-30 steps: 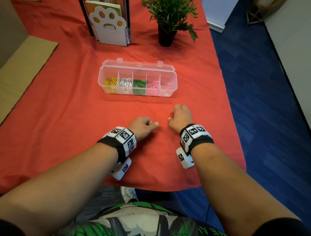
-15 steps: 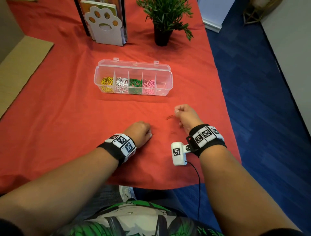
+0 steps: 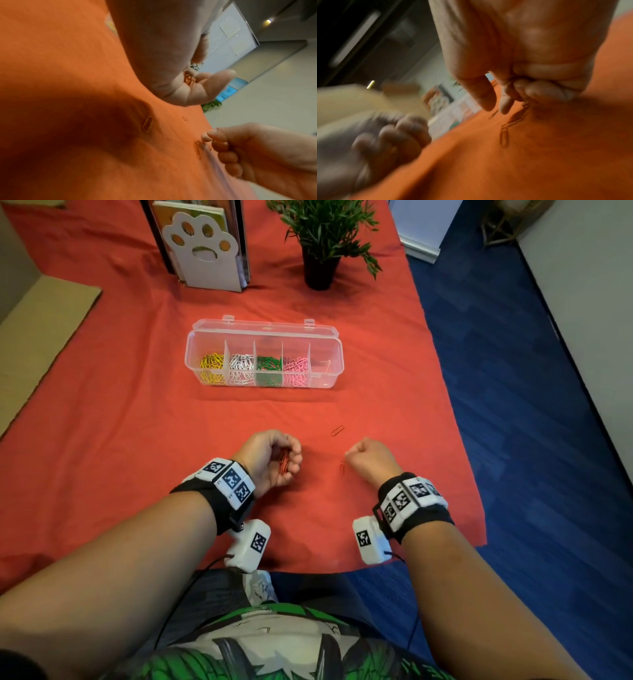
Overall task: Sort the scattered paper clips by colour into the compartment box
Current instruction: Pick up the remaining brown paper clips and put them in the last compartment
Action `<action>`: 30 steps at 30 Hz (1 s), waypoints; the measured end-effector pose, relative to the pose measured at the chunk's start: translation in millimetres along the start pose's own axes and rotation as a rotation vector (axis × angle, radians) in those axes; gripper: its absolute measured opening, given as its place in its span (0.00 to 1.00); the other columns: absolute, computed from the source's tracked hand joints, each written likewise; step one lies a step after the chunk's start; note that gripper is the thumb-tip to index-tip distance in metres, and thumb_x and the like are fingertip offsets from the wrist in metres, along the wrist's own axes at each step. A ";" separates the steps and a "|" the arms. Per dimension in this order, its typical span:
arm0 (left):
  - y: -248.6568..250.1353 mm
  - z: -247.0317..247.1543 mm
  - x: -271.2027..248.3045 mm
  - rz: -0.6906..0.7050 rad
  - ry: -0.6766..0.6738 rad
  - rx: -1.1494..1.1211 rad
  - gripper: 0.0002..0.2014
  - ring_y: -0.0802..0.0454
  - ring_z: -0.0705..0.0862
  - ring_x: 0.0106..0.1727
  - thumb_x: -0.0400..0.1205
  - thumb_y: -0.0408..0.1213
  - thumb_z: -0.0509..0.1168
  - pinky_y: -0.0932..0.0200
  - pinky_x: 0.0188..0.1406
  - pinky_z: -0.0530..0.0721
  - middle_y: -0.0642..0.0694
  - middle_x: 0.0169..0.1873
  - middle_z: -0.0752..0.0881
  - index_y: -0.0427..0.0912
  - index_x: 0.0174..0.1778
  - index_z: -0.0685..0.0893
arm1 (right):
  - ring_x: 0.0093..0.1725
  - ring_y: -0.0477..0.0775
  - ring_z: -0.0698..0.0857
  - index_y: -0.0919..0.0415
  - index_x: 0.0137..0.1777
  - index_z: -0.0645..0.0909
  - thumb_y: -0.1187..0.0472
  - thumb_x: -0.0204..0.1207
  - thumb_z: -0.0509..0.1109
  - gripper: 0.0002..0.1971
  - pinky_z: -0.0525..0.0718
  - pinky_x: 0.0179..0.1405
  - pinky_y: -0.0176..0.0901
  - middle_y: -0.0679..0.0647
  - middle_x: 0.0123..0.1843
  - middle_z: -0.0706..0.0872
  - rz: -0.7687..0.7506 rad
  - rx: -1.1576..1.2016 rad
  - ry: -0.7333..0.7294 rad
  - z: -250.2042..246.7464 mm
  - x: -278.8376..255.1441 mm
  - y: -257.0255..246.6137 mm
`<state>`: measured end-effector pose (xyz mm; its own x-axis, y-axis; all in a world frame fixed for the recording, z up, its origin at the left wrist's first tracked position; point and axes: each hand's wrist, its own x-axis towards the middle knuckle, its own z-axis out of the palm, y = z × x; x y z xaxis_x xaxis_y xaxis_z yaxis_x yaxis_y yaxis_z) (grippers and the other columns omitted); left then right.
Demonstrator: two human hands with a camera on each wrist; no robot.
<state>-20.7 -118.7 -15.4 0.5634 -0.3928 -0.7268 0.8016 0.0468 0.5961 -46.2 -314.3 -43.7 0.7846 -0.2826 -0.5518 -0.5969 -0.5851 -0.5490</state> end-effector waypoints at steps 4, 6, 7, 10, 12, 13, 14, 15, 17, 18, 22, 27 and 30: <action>-6.1 2.8 7.1 0.142 0.341 0.695 0.17 0.48 0.73 0.24 0.79 0.47 0.61 0.63 0.23 0.69 0.47 0.22 0.74 0.44 0.25 0.72 | 0.64 0.65 0.77 0.66 0.63 0.73 0.50 0.73 0.68 0.24 0.74 0.68 0.50 0.65 0.64 0.75 -0.101 -0.401 0.133 17.6 -10.5 2.6; -10.1 -2.3 7.7 0.251 0.439 1.202 0.21 0.43 0.80 0.32 0.76 0.53 0.65 0.59 0.33 0.73 0.43 0.26 0.82 0.41 0.25 0.76 | 0.66 0.67 0.74 0.66 0.66 0.69 0.53 0.74 0.67 0.25 0.74 0.68 0.53 0.65 0.66 0.72 -0.138 -0.479 0.165 24.0 -15.1 2.3; -11.6 -4.4 8.0 0.278 0.455 1.370 0.22 0.42 0.83 0.36 0.74 0.55 0.67 0.57 0.36 0.75 0.41 0.30 0.86 0.39 0.26 0.79 | 0.66 0.66 0.74 0.66 0.66 0.69 0.56 0.75 0.66 0.23 0.75 0.66 0.53 0.64 0.66 0.72 -0.144 -0.490 0.178 25.7 -17.5 2.0; -16.8 -10.6 10.2 0.282 0.435 1.565 0.21 0.39 0.86 0.46 0.71 0.55 0.69 0.54 0.43 0.80 0.39 0.38 0.89 0.38 0.34 0.87 | 0.65 0.65 0.74 0.67 0.64 0.69 0.62 0.77 0.60 0.17 0.76 0.63 0.54 0.64 0.65 0.72 -0.146 -0.519 0.188 30.5 -22.9 2.1; -18.4 -9.4 10.8 0.282 0.418 1.580 0.16 0.39 0.86 0.50 0.73 0.51 0.69 0.54 0.48 0.81 0.39 0.43 0.89 0.39 0.40 0.88 | 0.64 0.65 0.74 0.67 0.64 0.69 0.64 0.78 0.57 0.16 0.76 0.63 0.54 0.64 0.65 0.72 -0.156 -0.525 0.188 31.5 -24.3 2.2; -19.2 -8.1 11.0 0.280 0.409 1.584 0.15 0.39 0.85 0.52 0.74 0.48 0.68 0.54 0.50 0.81 0.39 0.45 0.89 0.39 0.42 0.89 | 0.65 0.65 0.74 0.68 0.64 0.70 0.64 0.78 0.56 0.16 0.76 0.63 0.53 0.64 0.65 0.73 -0.154 -0.520 0.171 30.1 -22.6 2.8; -19.2 -7.3 11.1 0.277 0.395 1.591 0.13 0.39 0.85 0.53 0.75 0.45 0.67 0.54 0.51 0.82 0.38 0.46 0.89 0.38 0.43 0.89 | 0.65 0.66 0.74 0.69 0.64 0.71 0.65 0.79 0.55 0.16 0.75 0.64 0.52 0.65 0.65 0.73 -0.165 -0.525 0.134 27.8 -20.6 2.3; -19.5 -7.4 11.6 0.272 0.384 1.594 0.12 0.39 0.85 0.53 0.75 0.43 0.66 0.53 0.51 0.82 0.38 0.46 0.89 0.38 0.43 0.88 | 0.64 0.66 0.75 0.69 0.63 0.74 0.65 0.79 0.55 0.15 0.74 0.63 0.51 0.66 0.64 0.75 -0.180 -0.515 0.086 24.7 -17.9 2.5; -19.9 -8.5 13.9 0.257 0.353 1.580 0.12 0.38 0.85 0.52 0.76 0.42 0.64 0.53 0.51 0.82 0.37 0.46 0.89 0.37 0.43 0.88 | 0.53 0.61 0.80 0.65 0.53 0.78 0.65 0.79 0.56 0.10 0.76 0.53 0.46 0.63 0.52 0.82 -0.158 -0.331 0.026 17.0 -11.6 4.4; -19.2 -7.8 14.2 0.235 0.331 1.549 0.12 0.38 0.85 0.51 0.76 0.41 0.63 0.53 0.50 0.81 0.37 0.44 0.89 0.37 0.41 0.87 | 0.42 0.58 0.80 0.60 0.45 0.78 0.65 0.78 0.58 0.07 0.75 0.42 0.44 0.59 0.43 0.82 -0.104 -0.091 0.011 11.5 -12.2 4.3; -13.6 3.4 11.2 0.041 0.186 0.832 0.12 0.46 0.75 0.25 0.78 0.37 0.58 0.61 0.26 0.71 0.43 0.24 0.77 0.43 0.28 0.76 | 0.23 0.47 0.68 0.57 0.33 0.70 0.69 0.71 0.53 0.10 0.63 0.20 0.35 0.52 0.27 0.70 0.028 1.008 -0.163 -14.4 -23.9 10.0; 7.0 15.4 7.8 -0.101 -0.054 0.042 0.09 0.54 0.76 0.20 0.71 0.34 0.52 0.69 0.21 0.77 0.48 0.20 0.76 0.42 0.29 0.76 | 0.27 0.49 0.75 0.61 0.35 0.77 0.60 0.68 0.57 0.08 0.73 0.24 0.35 0.54 0.29 0.77 0.025 1.379 -0.171 -34.4 -22.0 17.5; 13.1 28.1 19.2 -0.060 0.023 0.076 0.12 0.59 0.74 0.17 0.80 0.38 0.55 0.71 0.16 0.75 0.51 0.18 0.74 0.44 0.31 0.77 | 0.24 0.45 0.68 0.60 0.35 0.77 0.61 0.75 0.58 0.10 0.68 0.18 0.32 0.51 0.29 0.71 0.199 1.173 -0.004 -34.1 -9.0 18.2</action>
<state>-4.9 -151.5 -12.0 0.5196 -0.3718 -0.7693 0.8171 -0.0468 0.5745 -58.4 -348.3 -27.3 0.6612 -0.2862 -0.6935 -0.4992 0.5222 -0.6915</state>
